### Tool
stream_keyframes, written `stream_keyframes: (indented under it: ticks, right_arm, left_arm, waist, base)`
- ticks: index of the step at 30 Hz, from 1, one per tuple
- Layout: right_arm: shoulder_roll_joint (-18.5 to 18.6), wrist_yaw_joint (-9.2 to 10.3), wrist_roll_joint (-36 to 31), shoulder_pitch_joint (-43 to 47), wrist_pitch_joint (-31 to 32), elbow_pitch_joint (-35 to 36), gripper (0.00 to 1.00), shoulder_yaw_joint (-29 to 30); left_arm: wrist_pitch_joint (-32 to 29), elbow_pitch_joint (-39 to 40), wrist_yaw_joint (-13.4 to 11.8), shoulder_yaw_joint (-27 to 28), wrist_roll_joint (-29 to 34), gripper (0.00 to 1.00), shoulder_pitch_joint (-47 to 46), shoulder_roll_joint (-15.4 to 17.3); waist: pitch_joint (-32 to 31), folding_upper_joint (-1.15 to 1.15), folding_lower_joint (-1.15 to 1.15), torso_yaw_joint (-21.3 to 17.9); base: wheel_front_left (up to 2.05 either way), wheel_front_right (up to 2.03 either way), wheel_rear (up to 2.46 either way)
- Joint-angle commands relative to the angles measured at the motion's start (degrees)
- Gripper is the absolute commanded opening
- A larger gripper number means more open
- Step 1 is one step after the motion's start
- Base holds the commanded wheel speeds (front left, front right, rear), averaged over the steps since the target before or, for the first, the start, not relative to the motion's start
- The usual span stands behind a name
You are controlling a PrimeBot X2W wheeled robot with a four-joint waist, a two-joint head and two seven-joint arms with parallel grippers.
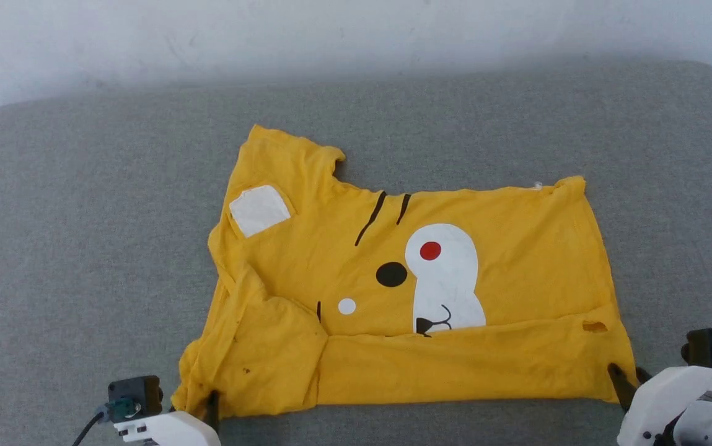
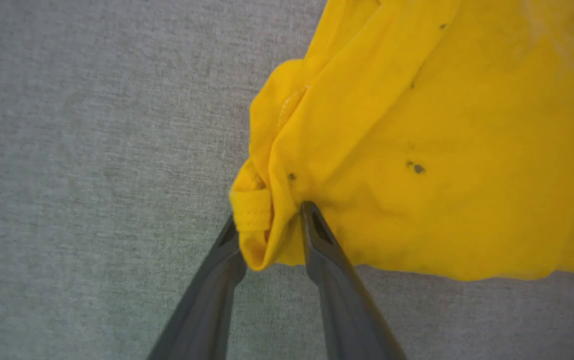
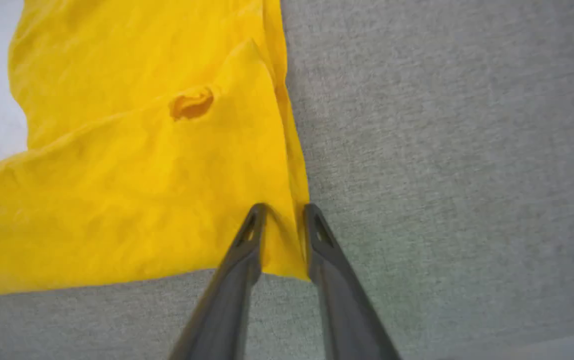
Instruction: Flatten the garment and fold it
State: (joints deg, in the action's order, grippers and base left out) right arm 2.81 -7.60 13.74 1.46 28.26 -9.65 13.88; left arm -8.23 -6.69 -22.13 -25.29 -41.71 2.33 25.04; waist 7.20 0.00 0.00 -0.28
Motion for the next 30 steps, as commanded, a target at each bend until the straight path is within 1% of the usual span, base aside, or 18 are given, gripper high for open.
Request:
stream_keyframes:
  ticks: [1,5,10,14,17,21,24,28,30]
  right_arm:
    - [0.07,0.11,0.5,0.18,-1.39,0.48,1.0,-0.39]
    - [0.07,0.11,-0.27,0.9,-10.16,3.06,1.0,-2.25]
    - [0.32,0.11,-2.0,0.62,-22.16,6.48,1.0,-5.51]
    - [2.11,0.11,-3.33,-0.01,-29.83,7.85,1.0,-8.77]
    - [3.04,0.11,-4.17,-1.39,-33.89,9.1,1.0,-10.76]
    - [3.3,0.11,-4.63,-3.7,-36.36,11.1,1.0,-13.12]
    - [2.81,0.11,-4.59,-5.72,-37.42,12.66,1.0,-14.41]
    - [2.11,0.11,-3.78,-8.86,-38.1,13.52,1.0,-16.17]
    - [1.87,0.11,-3.3,-10.51,-38.44,13.34,1.0,-16.98]
  left_arm:
    - [0.55,-0.23,0.56,-0.27,0.26,1.0,-0.26,-0.56]
    - [5.69,2.02,1.16,0.7,1.94,1.0,-1.36,-0.55]
    - [12.87,3.59,2.9,1.19,6.29,1.0,-5.5,0.93]
    - [16.26,2.67,5.24,0.76,9.37,1.0,-11.55,1.95]
    - [17.24,0.57,7.63,0.47,10.81,1.0,-17.8,2.48]
    - [16.71,-3.27,11.24,0.65,11.14,1.0,-27.77,2.66]
    - [14.71,-7.0,14.15,0.7,10.94,1.0,-36.04,2.88]
    - [8.51,-13.0,17.84,0.02,10.94,1.0,-47.12,4.14]
    - [4.18,-16.23,19.09,-0.45,10.99,1.0,-52.08,4.96]
  waist:
    - [-0.71,0.0,0.0,-0.08]
    - [-1.51,0.0,0.0,-0.26]
    - [-1.56,0.0,0.0,-1.13]
    - [-0.15,0.0,0.0,-1.97]
    - [2.15,0.0,0.0,-2.92]
    - [6.68,0.0,0.0,-4.65]
    - [10.27,0.0,0.0,-6.17]
    - [15.4,0.0,0.0,-8.97]
    - [17.62,0.0,0.0,-10.41]
  base:
    - [0.0,0.0,0.0]
    - [0.0,0.0,0.0]
    - [0.0,0.0,0.0]
    - [0.0,0.0,0.0]
    - [0.0,0.0,0.0]
    - [0.0,0.0,0.0]
    - [0.0,0.0,0.0]
    - [0.0,0.0,0.0]
    - [0.0,0.0,0.0]
